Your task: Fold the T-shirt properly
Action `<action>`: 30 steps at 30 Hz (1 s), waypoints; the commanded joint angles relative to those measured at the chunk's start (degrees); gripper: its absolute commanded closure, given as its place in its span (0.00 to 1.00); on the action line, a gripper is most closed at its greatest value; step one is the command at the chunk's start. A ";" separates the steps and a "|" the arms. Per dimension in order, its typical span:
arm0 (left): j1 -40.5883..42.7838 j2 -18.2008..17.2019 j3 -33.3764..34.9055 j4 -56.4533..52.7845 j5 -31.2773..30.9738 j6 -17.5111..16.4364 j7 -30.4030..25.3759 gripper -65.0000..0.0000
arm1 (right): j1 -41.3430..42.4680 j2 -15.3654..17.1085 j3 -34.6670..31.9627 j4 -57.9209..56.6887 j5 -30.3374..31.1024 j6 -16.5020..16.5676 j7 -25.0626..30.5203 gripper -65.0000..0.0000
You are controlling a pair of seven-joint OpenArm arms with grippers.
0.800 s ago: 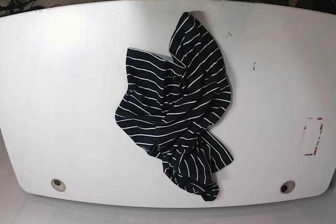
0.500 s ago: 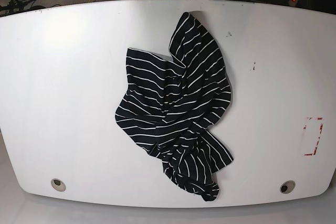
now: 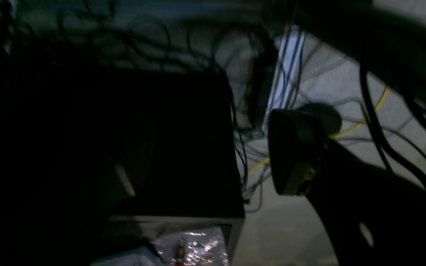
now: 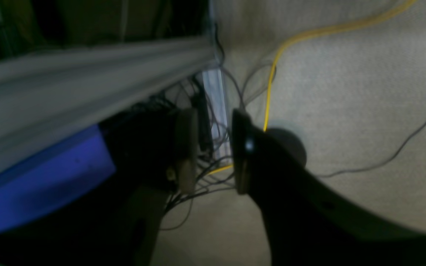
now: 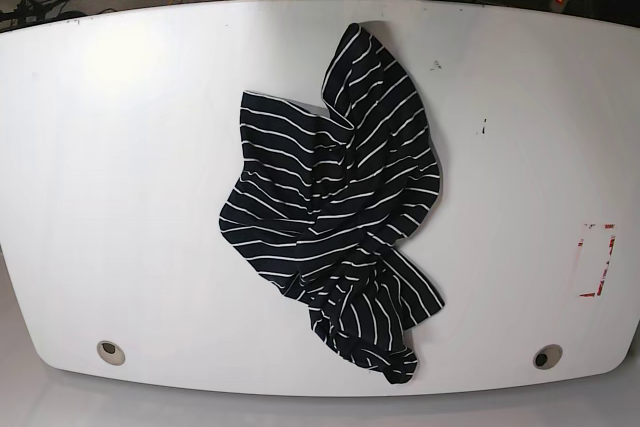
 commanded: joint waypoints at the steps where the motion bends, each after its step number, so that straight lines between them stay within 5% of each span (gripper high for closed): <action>1: 1.85 -0.48 -0.02 3.16 0.01 -0.12 0.24 0.32 | -2.97 -0.38 0.13 4.67 0.23 0.19 -2.96 0.76; 10: 11.08 -0.65 -0.19 14.68 -0.16 -0.12 0.24 0.33 | -11.32 -1.08 0.22 16.89 0.23 0.19 -3.39 0.76; 30: 40.44 -0.65 -0.28 58.90 -0.25 -0.12 0.32 0.33 | -32.42 -0.56 0.31 49.50 0.32 0.19 -3.39 0.76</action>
